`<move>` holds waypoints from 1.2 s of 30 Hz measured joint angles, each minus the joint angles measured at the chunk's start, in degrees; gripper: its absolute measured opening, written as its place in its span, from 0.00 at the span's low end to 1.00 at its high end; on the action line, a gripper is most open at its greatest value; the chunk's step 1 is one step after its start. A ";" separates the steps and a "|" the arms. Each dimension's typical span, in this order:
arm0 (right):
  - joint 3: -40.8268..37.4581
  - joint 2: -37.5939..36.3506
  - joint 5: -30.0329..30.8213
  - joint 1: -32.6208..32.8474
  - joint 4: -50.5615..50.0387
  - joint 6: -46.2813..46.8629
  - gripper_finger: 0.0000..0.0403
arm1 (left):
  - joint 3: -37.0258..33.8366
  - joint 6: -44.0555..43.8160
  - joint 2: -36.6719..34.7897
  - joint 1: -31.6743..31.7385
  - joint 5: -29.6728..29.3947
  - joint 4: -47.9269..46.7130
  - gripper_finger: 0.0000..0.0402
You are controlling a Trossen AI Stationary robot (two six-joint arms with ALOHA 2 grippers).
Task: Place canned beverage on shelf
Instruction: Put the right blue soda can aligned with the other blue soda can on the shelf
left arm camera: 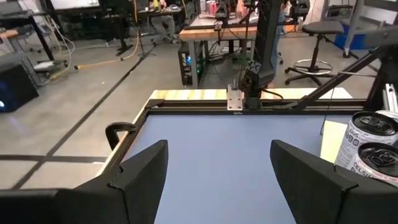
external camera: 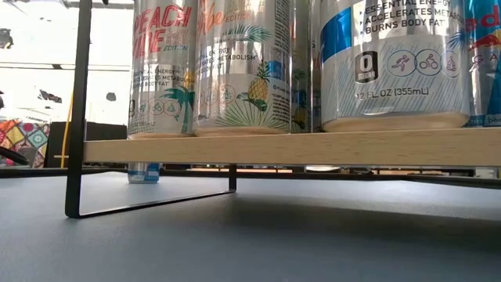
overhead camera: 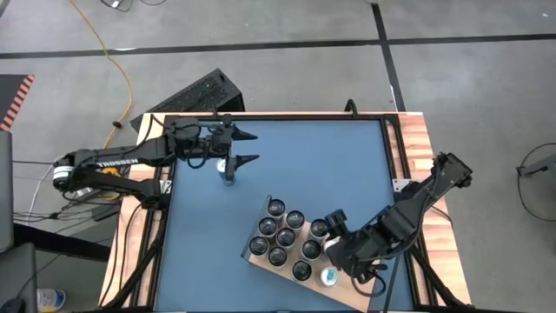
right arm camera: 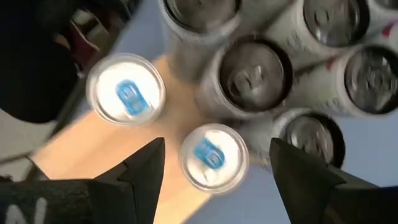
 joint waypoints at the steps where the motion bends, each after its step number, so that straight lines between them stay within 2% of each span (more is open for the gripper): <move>1: 0.13 0.22 -0.05 -0.25 0.58 -0.02 0.67 | 0.00 -0.26 0.01 -0.01 0.00 -0.08 0.67; 9: 0.18 1.89 -4.31 -0.48 1.31 -3.48 0.67 | 0.00 -0.66 0.01 -0.01 0.00 -0.03 0.67; 36: 0.09 3.00 -4.68 -2.67 -1.49 -12.22 0.67 | -0.02 -0.72 0.01 -0.01 0.00 -0.62 0.67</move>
